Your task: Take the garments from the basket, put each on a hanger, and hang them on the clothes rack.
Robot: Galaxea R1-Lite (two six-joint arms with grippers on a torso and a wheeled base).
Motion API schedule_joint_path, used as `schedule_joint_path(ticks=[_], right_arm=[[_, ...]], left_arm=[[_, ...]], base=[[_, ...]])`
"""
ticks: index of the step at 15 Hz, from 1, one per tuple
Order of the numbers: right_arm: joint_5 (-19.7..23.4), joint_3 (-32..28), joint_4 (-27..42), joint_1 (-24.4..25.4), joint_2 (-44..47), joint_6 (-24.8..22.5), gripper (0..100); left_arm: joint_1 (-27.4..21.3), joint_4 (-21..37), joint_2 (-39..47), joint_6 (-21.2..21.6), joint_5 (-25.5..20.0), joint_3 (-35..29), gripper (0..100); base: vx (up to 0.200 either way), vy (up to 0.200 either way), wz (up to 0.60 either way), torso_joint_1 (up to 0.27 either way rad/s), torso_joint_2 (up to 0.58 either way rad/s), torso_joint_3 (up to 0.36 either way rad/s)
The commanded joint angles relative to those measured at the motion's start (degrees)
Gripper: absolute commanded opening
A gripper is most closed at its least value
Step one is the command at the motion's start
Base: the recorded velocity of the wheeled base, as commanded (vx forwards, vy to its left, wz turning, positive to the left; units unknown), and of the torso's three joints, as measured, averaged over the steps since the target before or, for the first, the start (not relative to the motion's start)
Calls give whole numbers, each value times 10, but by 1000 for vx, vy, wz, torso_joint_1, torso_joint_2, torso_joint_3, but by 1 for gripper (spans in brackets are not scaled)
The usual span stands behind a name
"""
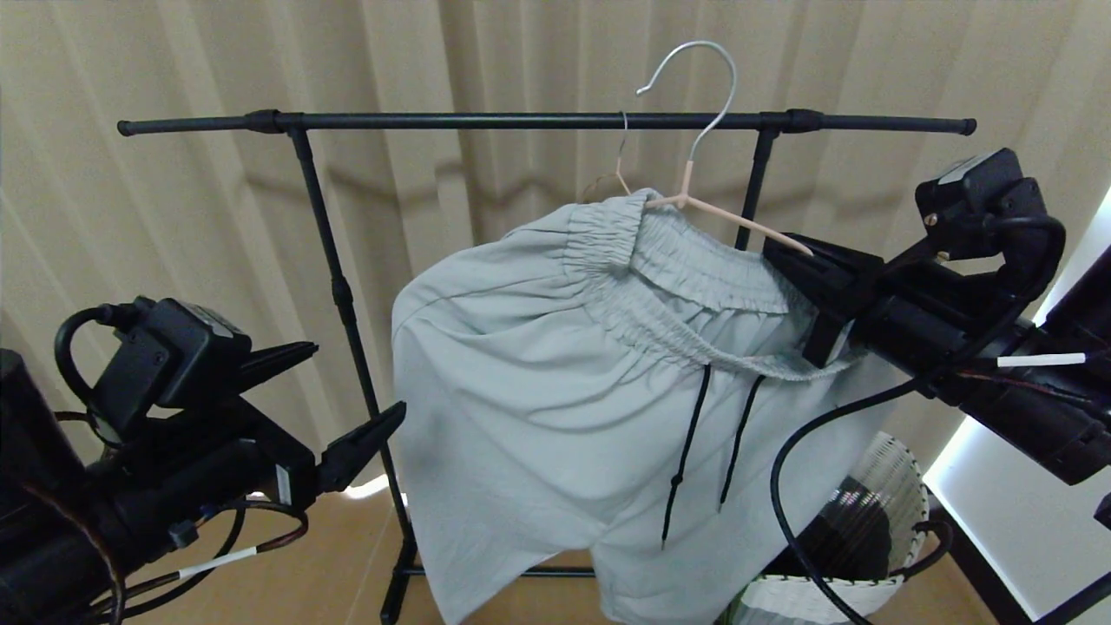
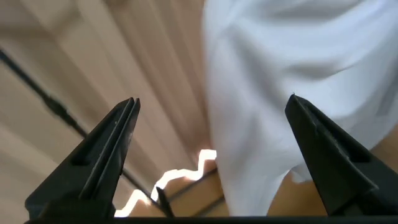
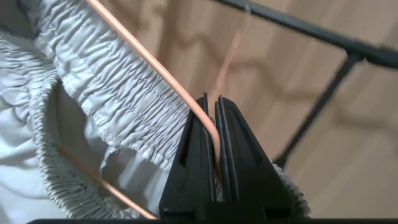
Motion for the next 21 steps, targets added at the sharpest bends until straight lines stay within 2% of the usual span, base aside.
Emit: schedule_joint_path(ticks=[1, 5, 6, 11, 15, 21], right_arm=[[3, 1, 1, 2, -18, 0, 0], [13, 3, 1, 17, -32, 11, 0], [18, 4, 1, 19, -33, 14, 0], [12, 2, 3, 10, -27, 12, 0], [12, -2, 7, -19, -22, 11, 0], [6, -4, 4, -19, -13, 11, 0]], left_arm=[[6, -7, 36, 0, -2, -4, 100], [6, -51, 67, 3, -2, 0, 100], [4, -60, 69, 3, -2, 3, 0], [16, -63, 66, 7, 2, 28, 0], [89, -77, 60, 80, 2, 70, 0], [99, -85, 60, 82, 2, 86, 0]], base=[[0, 0, 0, 0, 0, 0], [0, 0, 0, 0, 0, 0], [0, 0, 0, 0, 0, 0], [0, 0, 0, 0, 0, 0], [0, 0, 0, 0, 0, 0], [0, 0, 0, 0, 0, 0]])
